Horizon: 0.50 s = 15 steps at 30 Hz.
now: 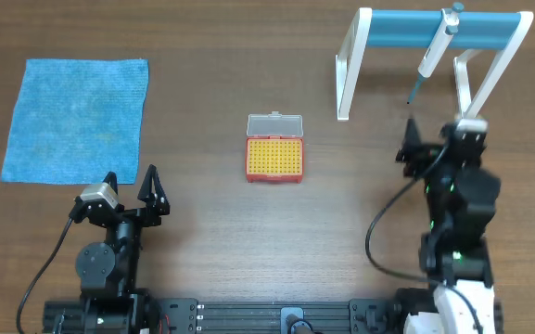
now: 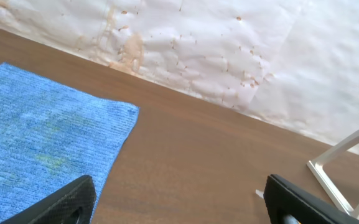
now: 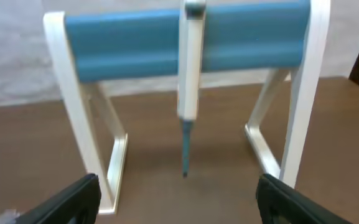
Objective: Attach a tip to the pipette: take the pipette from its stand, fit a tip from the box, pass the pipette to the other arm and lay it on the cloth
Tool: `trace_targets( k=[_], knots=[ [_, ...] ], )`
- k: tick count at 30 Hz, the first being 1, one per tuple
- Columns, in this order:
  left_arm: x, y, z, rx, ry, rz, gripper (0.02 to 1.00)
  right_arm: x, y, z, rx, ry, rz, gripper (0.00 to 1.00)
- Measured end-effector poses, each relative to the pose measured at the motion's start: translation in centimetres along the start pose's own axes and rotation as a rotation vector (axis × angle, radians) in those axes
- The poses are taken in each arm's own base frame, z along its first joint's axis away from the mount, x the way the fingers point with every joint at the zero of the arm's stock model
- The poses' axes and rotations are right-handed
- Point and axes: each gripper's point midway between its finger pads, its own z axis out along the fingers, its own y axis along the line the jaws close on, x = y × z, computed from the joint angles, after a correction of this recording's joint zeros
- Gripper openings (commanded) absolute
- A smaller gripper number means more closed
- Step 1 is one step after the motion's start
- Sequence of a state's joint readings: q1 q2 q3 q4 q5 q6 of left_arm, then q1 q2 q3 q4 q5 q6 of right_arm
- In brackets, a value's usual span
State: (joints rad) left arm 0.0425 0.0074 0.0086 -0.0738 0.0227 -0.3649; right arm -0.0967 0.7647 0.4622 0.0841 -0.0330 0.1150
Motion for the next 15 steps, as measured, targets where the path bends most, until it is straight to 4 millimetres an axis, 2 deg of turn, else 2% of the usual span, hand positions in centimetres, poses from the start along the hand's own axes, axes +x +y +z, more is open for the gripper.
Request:
trace_targets(
  k=[1,2,3,5,6,8,11,12,15],
  knots=[
    [0.0,0.0,0.0,0.000,0.001,0.000,0.875,-2.1,-0.3,1.5,0.005,-0.094,-0.014,0.816],
    [0.0,0.0,0.0,0.000,0.000,0.000,0.875,-4.4,-0.9,4.1,0.019,-0.200,-0.052,0.816],
    [0.0,0.0,0.0,-0.001,0.002,0.000,0.875,-3.1,-1.4,6.2,0.030,-0.184,-0.075,0.816],
    [0.0,0.0,0.0,0.000,0.001,0.000,0.875,0.1,-2.2,9.1,0.042,-0.133,-0.097,0.816],
    [0.0,0.0,0.0,0.000,0.000,0.000,0.875,2.6,-2.3,10.3,0.041,-0.062,-0.097,0.816],
    [0.0,0.0,0.0,0.000,0.000,0.000,0.875,4.2,-2.0,11.6,0.011,-0.015,-0.097,0.816],
    [0.0,0.0,0.0,0.000,0.000,0.000,0.875,1.3,-1.1,14.1,-0.044,-0.065,-0.107,0.816],
    [0.0,0.0,0.0,0.000,0.000,0.000,0.875,1.0,-1.0,14.6,-0.051,-0.069,-0.110,0.816],
    [0.0,0.0,0.0,0.000,0.000,0.000,0.875,2.0,-1.1,15.4,-0.055,-0.047,-0.108,0.816]
  ],
)
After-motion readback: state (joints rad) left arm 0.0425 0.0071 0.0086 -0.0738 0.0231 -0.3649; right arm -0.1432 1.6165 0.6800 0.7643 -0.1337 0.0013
